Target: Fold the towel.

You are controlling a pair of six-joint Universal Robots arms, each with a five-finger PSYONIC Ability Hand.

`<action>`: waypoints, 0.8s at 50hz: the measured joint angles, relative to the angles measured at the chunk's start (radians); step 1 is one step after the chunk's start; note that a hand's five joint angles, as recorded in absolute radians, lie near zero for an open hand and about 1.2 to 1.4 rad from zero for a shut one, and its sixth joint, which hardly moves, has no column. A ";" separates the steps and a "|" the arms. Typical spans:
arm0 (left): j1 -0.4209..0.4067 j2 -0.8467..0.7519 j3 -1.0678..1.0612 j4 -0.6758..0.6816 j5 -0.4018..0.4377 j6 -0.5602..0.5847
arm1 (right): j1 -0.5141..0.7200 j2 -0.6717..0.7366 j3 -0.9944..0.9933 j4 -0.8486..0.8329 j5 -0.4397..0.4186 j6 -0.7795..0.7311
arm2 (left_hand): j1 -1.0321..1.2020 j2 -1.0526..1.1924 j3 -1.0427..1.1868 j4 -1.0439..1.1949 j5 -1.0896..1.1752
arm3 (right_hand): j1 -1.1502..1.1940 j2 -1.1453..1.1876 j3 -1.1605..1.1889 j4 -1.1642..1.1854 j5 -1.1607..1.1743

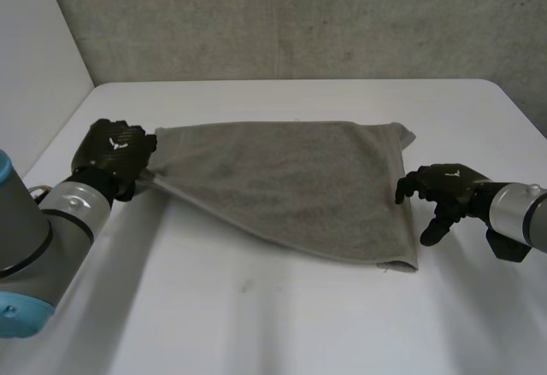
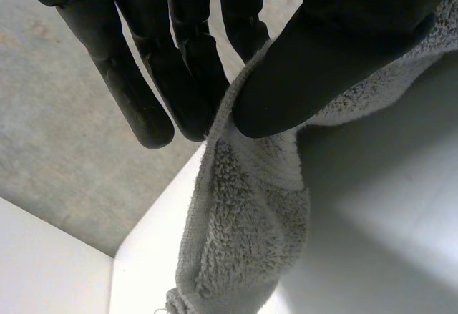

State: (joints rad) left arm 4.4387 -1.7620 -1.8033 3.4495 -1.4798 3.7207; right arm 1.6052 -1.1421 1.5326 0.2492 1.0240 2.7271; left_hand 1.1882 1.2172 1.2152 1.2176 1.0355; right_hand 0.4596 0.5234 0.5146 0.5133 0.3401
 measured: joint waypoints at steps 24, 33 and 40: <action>0.004 0.045 0.088 -0.006 -0.001 -0.113 | 0.108 -0.137 0.359 -0.383 0.025 0.251 | 0.000 0.000 0.000 0.000 0.000 | -0.047 -0.051 -0.054 -0.057 -0.060; 0.003 0.043 0.109 -0.006 -0.001 -0.118 | 0.192 -0.056 0.342 -0.443 0.133 0.203 | 0.000 0.000 0.000 0.000 0.000 | -0.047 -0.051 -0.054 -0.057 -0.060; 0.008 0.042 0.125 -0.006 -0.002 -0.127 | 0.208 -0.019 0.329 -0.483 0.190 0.128 | 0.000 0.000 0.000 0.000 0.000 | -0.047 -0.051 -0.054 -0.056 -0.059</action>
State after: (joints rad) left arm 4.4472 -1.7203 -1.6782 3.4438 -1.4817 3.5937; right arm 1.8131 -1.1614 1.8620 -0.2337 1.2144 2.8555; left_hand 1.1882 1.2172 1.2152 1.2176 1.0355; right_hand 0.4129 0.4726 0.4608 0.4572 0.2807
